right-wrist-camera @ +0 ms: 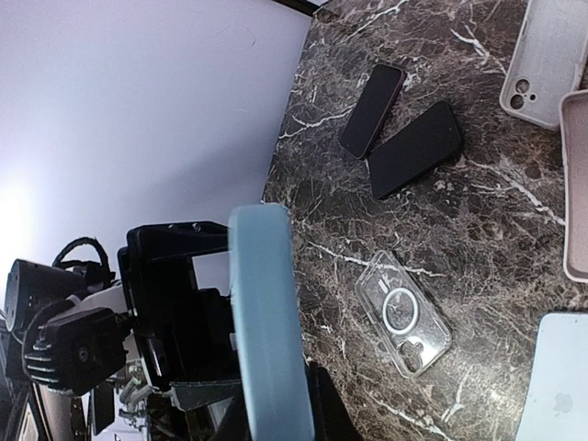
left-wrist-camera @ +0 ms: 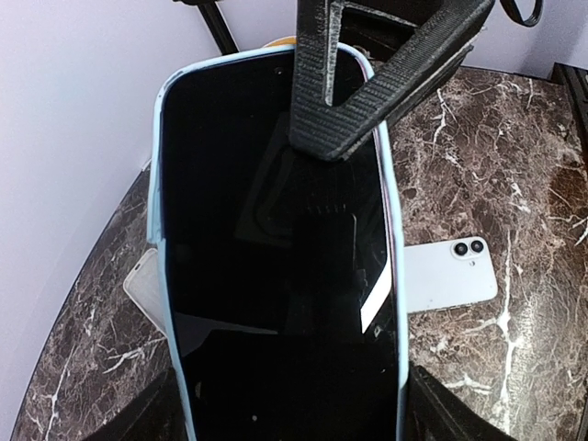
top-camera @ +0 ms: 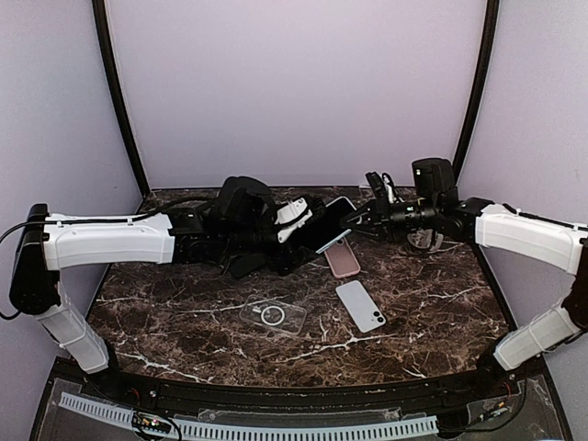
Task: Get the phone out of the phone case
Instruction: Pass from the left arm to the right
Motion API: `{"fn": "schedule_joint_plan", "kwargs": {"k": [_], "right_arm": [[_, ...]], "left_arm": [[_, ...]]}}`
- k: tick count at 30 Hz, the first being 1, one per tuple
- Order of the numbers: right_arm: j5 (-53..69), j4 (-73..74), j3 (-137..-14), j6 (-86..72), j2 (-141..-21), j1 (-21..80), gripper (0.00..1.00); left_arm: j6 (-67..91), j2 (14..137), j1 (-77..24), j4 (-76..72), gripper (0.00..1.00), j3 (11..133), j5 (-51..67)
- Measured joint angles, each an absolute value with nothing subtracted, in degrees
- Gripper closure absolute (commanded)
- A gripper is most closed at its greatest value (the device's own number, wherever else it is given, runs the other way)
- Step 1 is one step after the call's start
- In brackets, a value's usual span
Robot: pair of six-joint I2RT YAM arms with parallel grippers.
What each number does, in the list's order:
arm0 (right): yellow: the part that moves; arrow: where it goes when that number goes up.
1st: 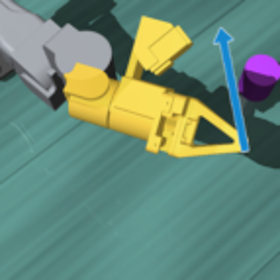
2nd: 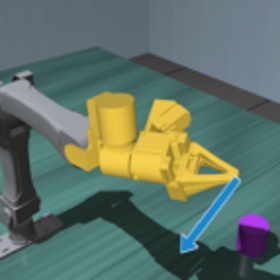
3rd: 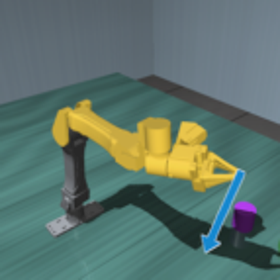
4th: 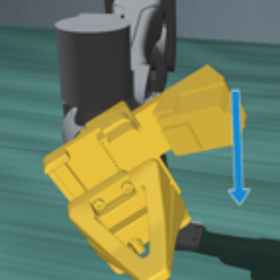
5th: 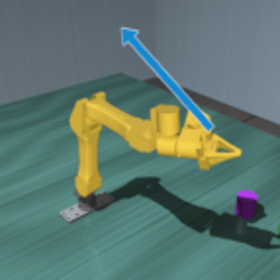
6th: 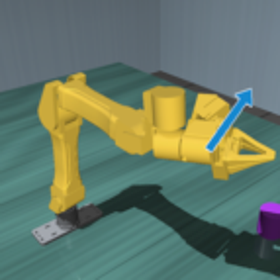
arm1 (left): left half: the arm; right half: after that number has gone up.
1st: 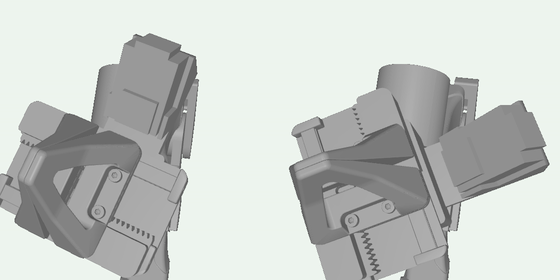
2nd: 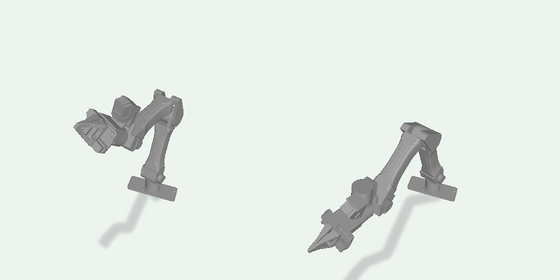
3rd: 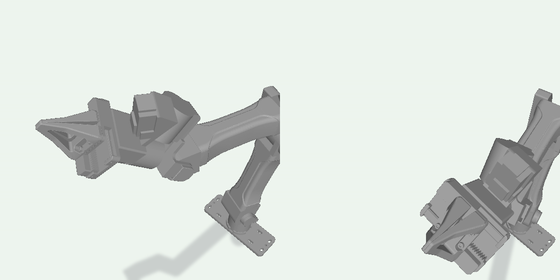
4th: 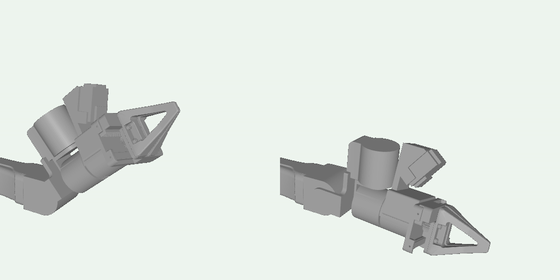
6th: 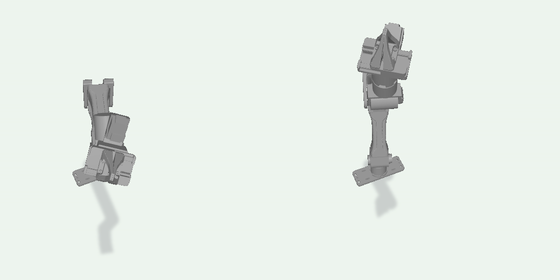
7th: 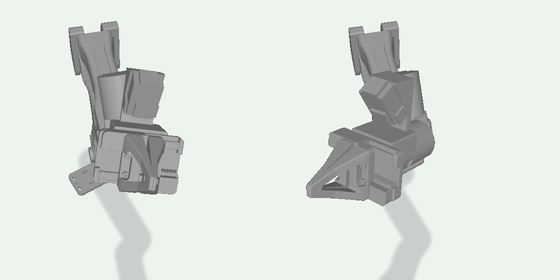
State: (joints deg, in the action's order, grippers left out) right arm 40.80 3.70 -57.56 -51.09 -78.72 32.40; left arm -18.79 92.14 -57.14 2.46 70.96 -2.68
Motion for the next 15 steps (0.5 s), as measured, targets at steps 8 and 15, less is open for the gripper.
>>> {"fn": "schedule_joint_plan", "kwargs": {"k": [8,15], "right_arm": [[40.58,3.64,-56.75,-46.65,-79.53,32.99,1.0],[32.34,13.41,-61.47,-34.52,-80.97,33.01,1.0]], "left_arm": [[-20.99,92.09,-57.08,3.09,0.01,70.32,-1.37],[-24.93,90.74,-57.54,5.13,0.01,70.32,0.16]]}}
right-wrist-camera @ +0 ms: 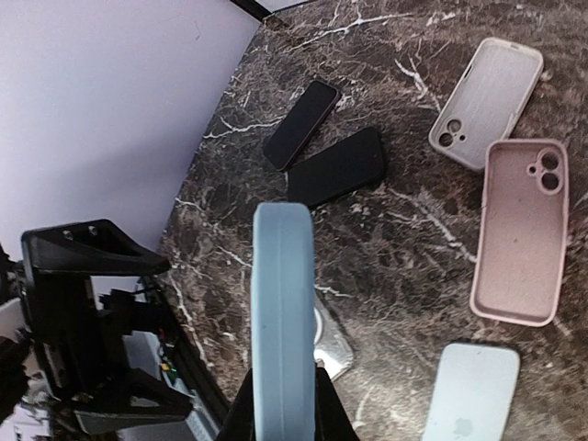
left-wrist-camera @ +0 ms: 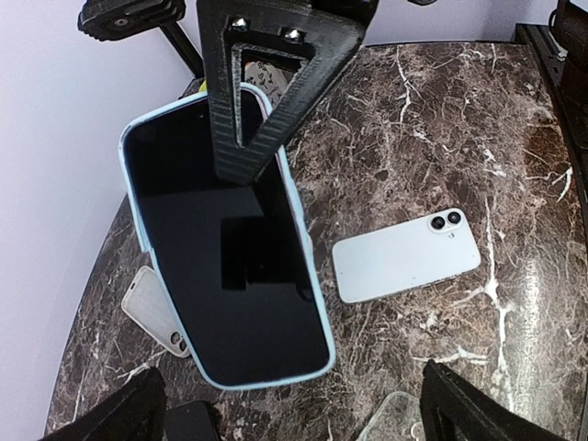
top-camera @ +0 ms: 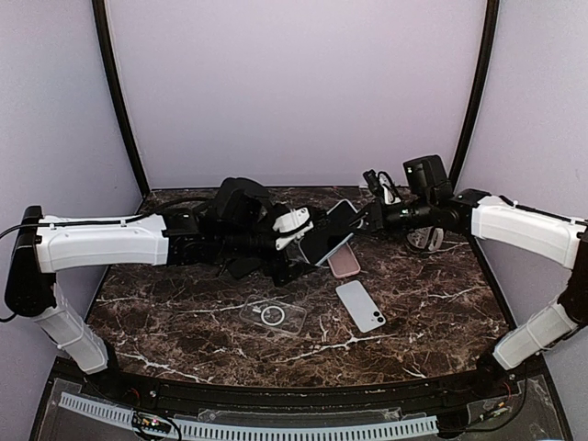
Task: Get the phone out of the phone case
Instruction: Pass from the left arm to the right, then remove the bottom left corner of the phone case.
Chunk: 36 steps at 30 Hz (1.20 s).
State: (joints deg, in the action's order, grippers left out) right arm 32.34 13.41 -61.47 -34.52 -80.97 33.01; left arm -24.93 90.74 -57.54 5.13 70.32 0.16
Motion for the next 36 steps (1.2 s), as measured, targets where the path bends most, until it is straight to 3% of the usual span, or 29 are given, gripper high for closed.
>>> {"fn": "schedule_joint_plan", "kwargs": {"k": [7,16,26,36], "right_arm": [[26.0,16.67,-67.31,-22.79,-81.89,34.63,1.0],[25.67,10.09,-67.13,-7.9,-81.84,38.85,1.0],[19.44,-8.67,-47.22,-1.89,-71.75,45.15,1.0],[38.68,-8.51,-46.68,23.14,-69.04,46.65,1.0]], "left_arm": [[-28.16,86.87,-57.54,9.91,0.02,70.37,-1.32],[-31.79,80.99,-56.95,16.84,0.07,67.99,-0.78],[-37.34,66.28,-53.06,12.51,0.11,51.22,7.11],[-44.51,60.99,-51.24,7.29,0.23,42.02,19.2]]}}
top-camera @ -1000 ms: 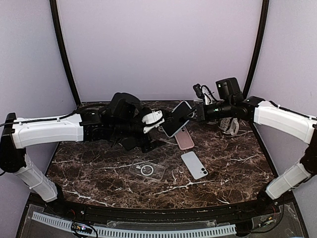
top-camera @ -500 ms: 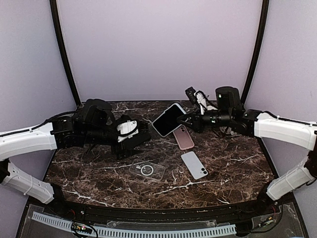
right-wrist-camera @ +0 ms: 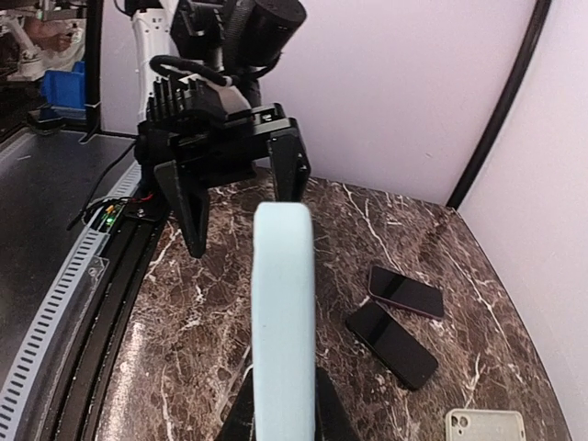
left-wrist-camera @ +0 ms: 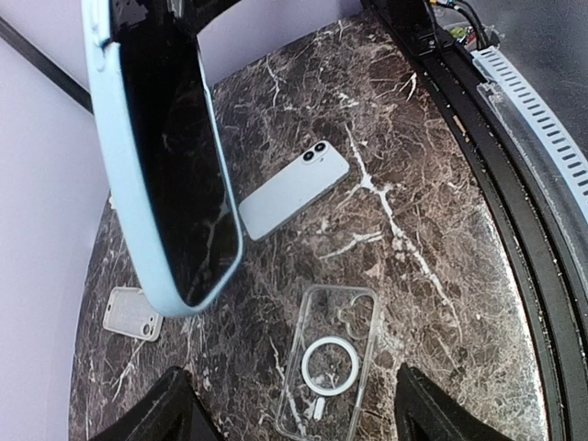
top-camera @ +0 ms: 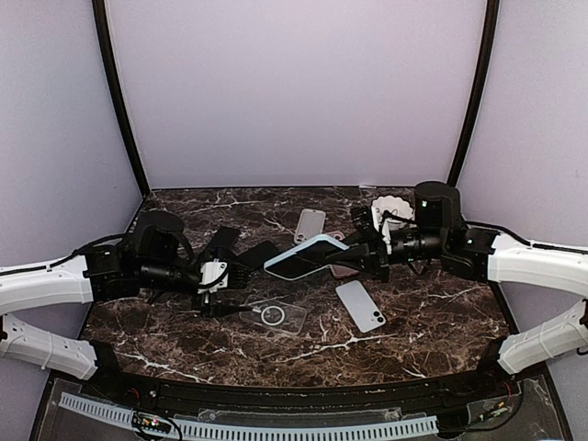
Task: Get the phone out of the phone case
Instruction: Remove the bottom left corner of the phone case.
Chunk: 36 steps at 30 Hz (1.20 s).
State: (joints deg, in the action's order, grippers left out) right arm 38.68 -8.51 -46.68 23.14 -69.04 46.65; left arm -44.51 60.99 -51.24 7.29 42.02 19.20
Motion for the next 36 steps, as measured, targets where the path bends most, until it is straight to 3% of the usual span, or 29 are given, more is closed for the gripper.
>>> {"fn": "schedule_joint_plan", "kwargs": {"k": [8,18,36], "right_arm": [[46.54,-4.86,-48.36,31.9,-71.96,49.39,1.0],[48.14,0.1,-52.1,40.42,-75.22,52.1,1.0],[46.44,0.43,-52.93,44.12,-75.92,54.02,1.0]], "left_arm": [[-46.78,59.59,-51.24,5.56,0.33,41.74,24.67],[-49.43,59.66,-51.24,6.15,0.49,41.41,33.28],[-51.9,61.63,-51.24,7.88,0.62,41.41,37.1]]}}
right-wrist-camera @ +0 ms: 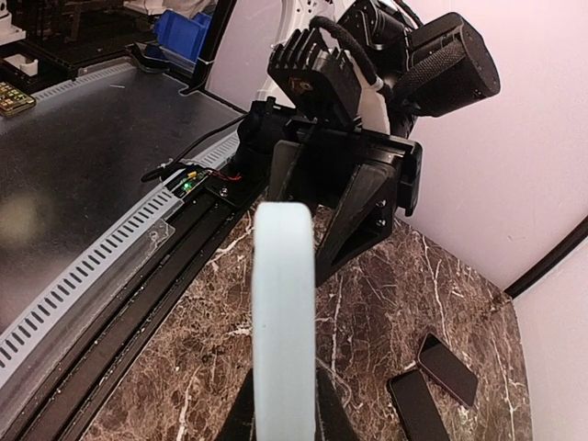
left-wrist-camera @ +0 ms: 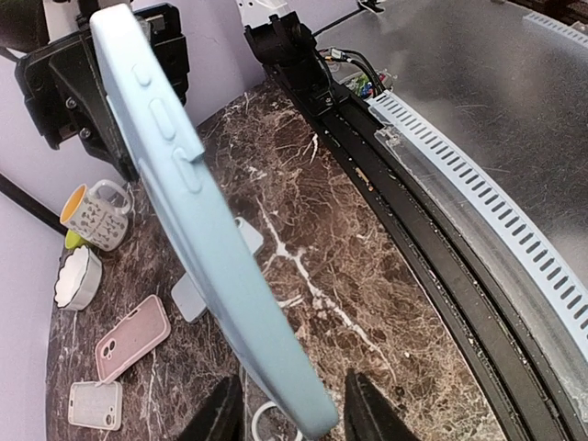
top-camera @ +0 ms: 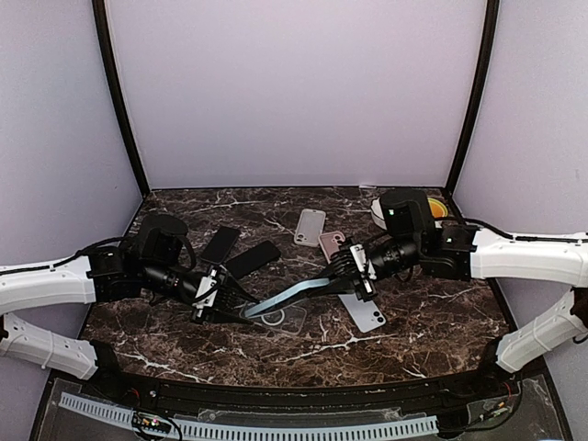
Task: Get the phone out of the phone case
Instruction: Remove the bottom left corner of the phone case.
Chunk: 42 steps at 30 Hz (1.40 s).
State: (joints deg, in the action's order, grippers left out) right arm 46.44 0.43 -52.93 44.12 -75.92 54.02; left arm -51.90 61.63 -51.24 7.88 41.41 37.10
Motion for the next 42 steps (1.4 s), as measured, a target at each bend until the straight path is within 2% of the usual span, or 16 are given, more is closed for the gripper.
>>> {"fn": "schedule_joint_plan", "kwargs": {"k": [9,25,42], "right_arm": [[45.45,0.05,-52.93,44.4,-75.92,55.16,1.0],[36.07,7.35,-55.24,51.86,-75.85,62.3,1.0],[31.81,13.63,-57.56,57.45,-76.75,66.54,1.0]], "left_arm": [[-51.96,62.26,-51.24,8.38,0.69,41.41,37.95],[-55.42,63.83,-52.49,14.04,0.69,41.43,39.99],[-58.96,65.56,-54.98,16.91,0.72,41.43,39.97]]}}
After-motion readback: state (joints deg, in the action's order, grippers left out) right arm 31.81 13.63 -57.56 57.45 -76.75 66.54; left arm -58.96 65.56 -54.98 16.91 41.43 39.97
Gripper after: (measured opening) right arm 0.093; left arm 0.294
